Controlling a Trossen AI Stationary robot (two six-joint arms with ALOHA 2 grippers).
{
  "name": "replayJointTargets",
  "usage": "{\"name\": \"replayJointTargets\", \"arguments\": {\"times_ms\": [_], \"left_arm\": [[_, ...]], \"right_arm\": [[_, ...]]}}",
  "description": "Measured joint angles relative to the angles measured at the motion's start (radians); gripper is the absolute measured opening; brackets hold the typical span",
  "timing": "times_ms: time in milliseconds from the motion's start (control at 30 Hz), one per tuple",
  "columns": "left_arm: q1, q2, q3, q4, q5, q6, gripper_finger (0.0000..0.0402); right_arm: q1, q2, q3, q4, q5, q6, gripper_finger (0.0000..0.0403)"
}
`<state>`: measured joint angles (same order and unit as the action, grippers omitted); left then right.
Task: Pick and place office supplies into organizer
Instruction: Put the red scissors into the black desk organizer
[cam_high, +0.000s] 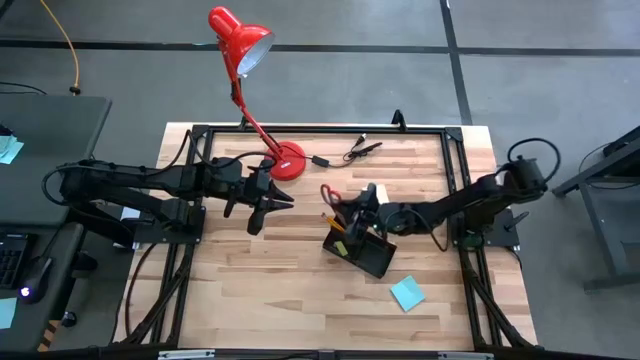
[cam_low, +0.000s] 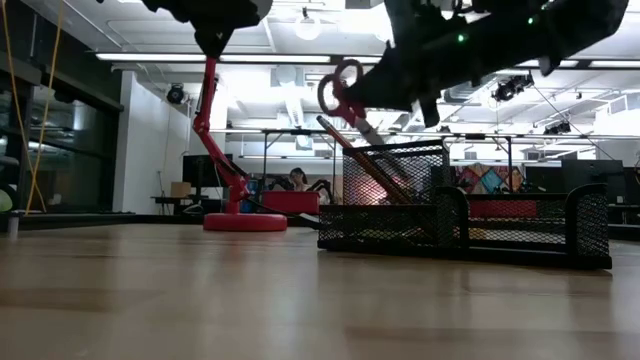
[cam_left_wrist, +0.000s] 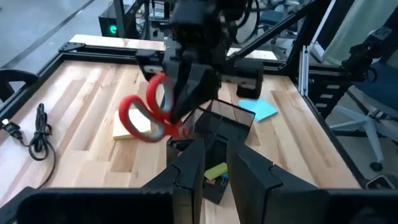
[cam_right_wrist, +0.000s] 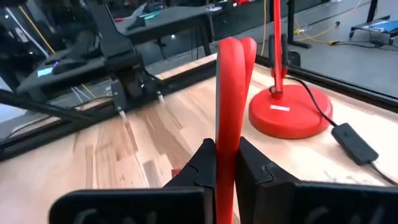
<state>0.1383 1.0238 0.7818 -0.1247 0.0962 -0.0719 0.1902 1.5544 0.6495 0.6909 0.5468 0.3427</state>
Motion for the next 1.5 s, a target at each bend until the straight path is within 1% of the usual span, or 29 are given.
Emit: {"name": "replayJointTargets", "arguments": {"times_ms": [200,333,400,500,633,767,867,933,1000,1133,1200,1267,1433,1500], "left_arm": [[0.000,0.000,0.000,0.001,0.000,-0.008,0.0058],[0.000,0.000,0.000,0.000,0.000,-0.006,0.0058],[0.000,0.000,0.000,0.000,0.000,-0.004,0.0058],[0.000,0.000,0.000,0.000,0.000,0.015,0.0058],[0.000,0.000,0.000,0.000,-0.003,0.028,0.0058],[0.000,0.000,0.000,-0.001,-0.003,0.040,0.0058],[0.000,0.000,0.000,-0.001,-0.003,0.049,0.0058],[0.000,0.000,0.000,-0.002,-0.003,0.059,0.0058],[0.000,0.000,0.000,-0.003,-0.003,0.064,0.0058],[0.000,0.001,0.000,-0.004,-0.003,0.064,0.0058],[0.000,0.001,0.000,-0.005,-0.003,0.064,0.0058],[0.000,0.001,0.000,-0.004,-0.003,0.066,0.0058],[0.000,0.001,0.000,-0.005,-0.008,0.079,0.0058],[0.000,0.001,0.000,-0.002,-0.048,0.069,0.0058]], "right_arm": [[0.000,0.081,0.000,0.026,-0.016,0.024,0.0005],[-0.001,0.106,0.002,0.040,-0.037,0.049,0.0011],[0.000,0.107,0.003,0.037,-0.048,0.049,0.0031],[0.001,0.111,0.001,0.002,-0.061,0.045,0.0077],[0.001,0.110,0.000,-0.030,-0.059,0.091,0.0131],[0.007,0.104,0.008,0.002,-0.082,0.058,0.0166],[0.015,0.104,0.029,0.001,-0.086,0.043,0.0177],[0.015,0.104,0.050,0.001,-0.086,0.033,0.0179],[0.008,0.102,0.064,-0.038,-0.075,0.049,0.0177],[0.001,0.103,0.048,-0.163,-0.064,0.169,0.0157],[0.013,0.100,0.023,-0.163,-0.048,0.228,0.0140],[0.026,0.099,-0.006,-0.154,-0.054,0.283,0.0122],[0.055,0.098,-0.038,-0.132,-0.058,0.286,0.0083],[0.055,0.099,-0.039,-0.133,-0.060,0.281,0.0078]]}}
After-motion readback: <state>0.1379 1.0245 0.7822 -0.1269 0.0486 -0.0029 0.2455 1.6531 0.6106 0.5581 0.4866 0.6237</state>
